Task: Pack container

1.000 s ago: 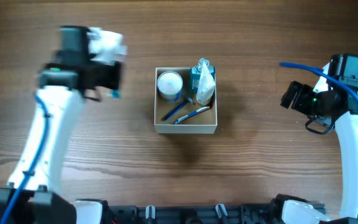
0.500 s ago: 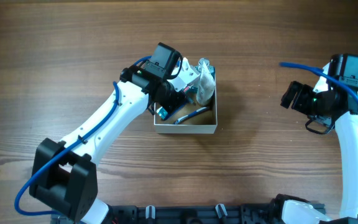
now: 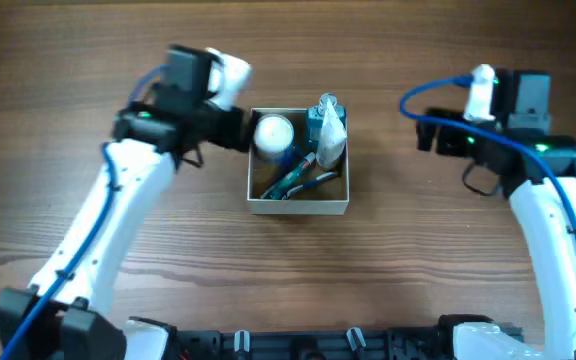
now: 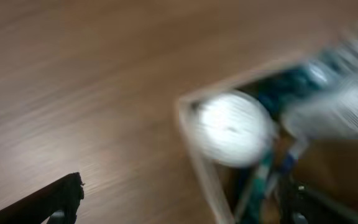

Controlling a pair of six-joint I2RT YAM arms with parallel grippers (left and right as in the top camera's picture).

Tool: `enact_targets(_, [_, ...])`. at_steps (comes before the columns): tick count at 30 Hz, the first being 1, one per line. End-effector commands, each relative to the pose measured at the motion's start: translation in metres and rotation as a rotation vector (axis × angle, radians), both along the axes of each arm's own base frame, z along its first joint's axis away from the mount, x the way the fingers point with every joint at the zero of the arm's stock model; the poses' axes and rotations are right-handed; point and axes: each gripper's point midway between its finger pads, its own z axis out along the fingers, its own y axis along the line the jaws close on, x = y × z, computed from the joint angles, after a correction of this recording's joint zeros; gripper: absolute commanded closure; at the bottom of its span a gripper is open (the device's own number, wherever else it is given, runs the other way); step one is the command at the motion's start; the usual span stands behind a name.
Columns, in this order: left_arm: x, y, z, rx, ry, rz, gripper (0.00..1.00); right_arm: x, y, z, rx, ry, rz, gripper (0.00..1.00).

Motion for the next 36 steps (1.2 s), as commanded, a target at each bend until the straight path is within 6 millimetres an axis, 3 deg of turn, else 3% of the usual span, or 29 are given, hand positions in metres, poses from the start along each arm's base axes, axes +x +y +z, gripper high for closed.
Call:
enact_targets(1, [0.033, 0.083, 0.017, -0.11, -0.044, 0.373, 0.0, 0.037, 0.027, 0.04, -0.02, -0.214, 0.106, 0.0])
enact_targets(5, [0.037, 0.12, 0.017, -0.111, -0.05, 0.466, 0.0, 0.059, 0.029, 0.068, -0.018, -0.356, 0.107, 0.0])
enact_targets(7, [0.035, 0.128, 0.018, -0.108, -0.051, 0.482, 0.0, 0.056, 0.029, 0.064, -0.009, -0.336, 0.097, 0.0])
enact_targets(9, [0.03, 0.124, 0.022, -0.141, -0.035, 0.472, 0.0, 0.048, 0.027, 0.057, 0.007, -0.291, 0.069, 0.07])
enact_targets(11, [0.015, 0.123, 0.03, -0.132, -0.031, 0.458, 0.0, 0.031, 0.026, 0.054, 0.009, -0.256, 0.066, 0.07])
enact_targets(14, [-0.019, 0.123, 0.044, -0.129, -0.09, 0.435, 0.0, -0.013, 0.022, 0.052, 0.04, -0.295, 0.027, 0.07])
enact_targets(18, [-0.079, 0.115, 0.035, -0.174, -0.154, 0.411, 0.0, -0.08, 0.012, 0.026, 0.049, -0.345, -0.03, 0.08])
enact_targets(21, [-0.128, 0.114, 0.023, -0.238, -0.223, 0.451, 0.0, -0.112, 0.01, 0.017, 0.063, -0.425, -0.042, 0.0])
enact_targets(26, [-0.151, 0.113, 0.034, -0.268, -0.329, 0.443, 0.0, -0.117, 0.011, 0.012, 0.074, -0.433, -0.034, 0.0])
enact_targets(34, [-0.154, 0.113, 0.028, -0.261, -0.3, 0.447, 0.0, -0.111, 0.012, -0.001, 0.069, -0.37, -0.036, 0.0])
enact_targets(36, [-0.154, 0.113, 0.028, -0.261, -0.3, 0.447, 0.0, -0.114, 0.001, -0.003, 0.025, -0.367, -0.079, 0.0])
